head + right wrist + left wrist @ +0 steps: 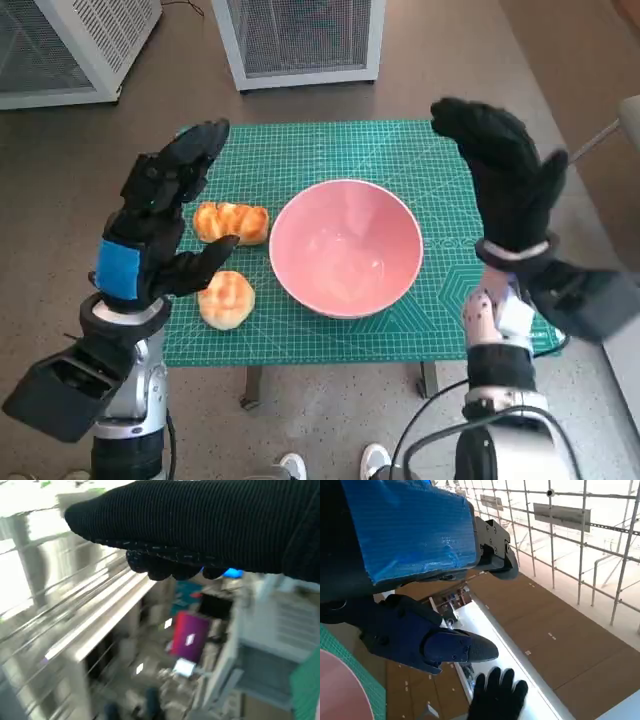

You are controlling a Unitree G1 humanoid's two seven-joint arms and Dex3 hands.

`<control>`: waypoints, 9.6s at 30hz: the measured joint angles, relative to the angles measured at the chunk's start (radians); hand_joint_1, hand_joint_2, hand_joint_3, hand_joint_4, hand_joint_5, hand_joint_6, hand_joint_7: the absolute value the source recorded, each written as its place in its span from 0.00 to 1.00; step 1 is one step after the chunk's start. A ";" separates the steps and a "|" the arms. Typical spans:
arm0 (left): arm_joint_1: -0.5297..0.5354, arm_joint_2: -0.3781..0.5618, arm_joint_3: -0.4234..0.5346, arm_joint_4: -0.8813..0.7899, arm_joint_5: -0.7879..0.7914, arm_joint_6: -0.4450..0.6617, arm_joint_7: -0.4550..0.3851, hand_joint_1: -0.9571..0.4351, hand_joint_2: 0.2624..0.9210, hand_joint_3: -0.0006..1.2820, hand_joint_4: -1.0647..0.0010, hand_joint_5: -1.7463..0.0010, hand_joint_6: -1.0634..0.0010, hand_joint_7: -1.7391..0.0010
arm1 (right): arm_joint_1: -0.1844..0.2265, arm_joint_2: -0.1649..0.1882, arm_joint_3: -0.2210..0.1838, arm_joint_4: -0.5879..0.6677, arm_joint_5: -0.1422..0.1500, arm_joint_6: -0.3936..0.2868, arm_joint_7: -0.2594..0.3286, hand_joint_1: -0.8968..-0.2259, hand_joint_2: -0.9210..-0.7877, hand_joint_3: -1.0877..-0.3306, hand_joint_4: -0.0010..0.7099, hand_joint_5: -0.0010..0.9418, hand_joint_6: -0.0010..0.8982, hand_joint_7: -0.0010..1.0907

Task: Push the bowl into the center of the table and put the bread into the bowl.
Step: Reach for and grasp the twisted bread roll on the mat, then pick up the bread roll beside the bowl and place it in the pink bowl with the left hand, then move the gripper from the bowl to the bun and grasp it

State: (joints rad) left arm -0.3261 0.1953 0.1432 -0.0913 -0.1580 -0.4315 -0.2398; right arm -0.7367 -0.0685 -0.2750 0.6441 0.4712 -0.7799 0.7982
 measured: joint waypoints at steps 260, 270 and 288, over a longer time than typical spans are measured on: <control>0.200 0.481 -0.200 -0.041 0.657 0.419 -0.167 0.54 0.69 0.00 0.81 0.99 0.69 0.98 | 0.222 -0.003 0.119 -0.280 0.043 0.102 -0.041 0.50 0.00 0.65 0.44 0.00 0.00 0.64; 0.108 0.419 -0.272 0.195 0.680 0.343 -0.048 0.59 0.75 0.01 0.72 0.98 0.63 0.98 | 0.223 -0.006 0.117 -0.282 0.044 0.111 -0.040 0.51 0.00 0.65 0.45 0.00 0.00 0.64; -0.053 0.391 -0.367 0.522 0.732 0.259 0.070 0.57 0.97 0.09 0.30 0.91 0.41 0.59 | 0.230 -0.007 0.110 -0.293 0.044 0.119 -0.041 0.51 0.00 0.66 0.45 0.00 0.00 0.63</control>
State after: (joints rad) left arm -0.3795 0.5866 -0.2241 0.4312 0.5744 -0.1722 -0.1696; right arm -0.5068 -0.0756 -0.1653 0.3511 0.5152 -0.6609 0.7575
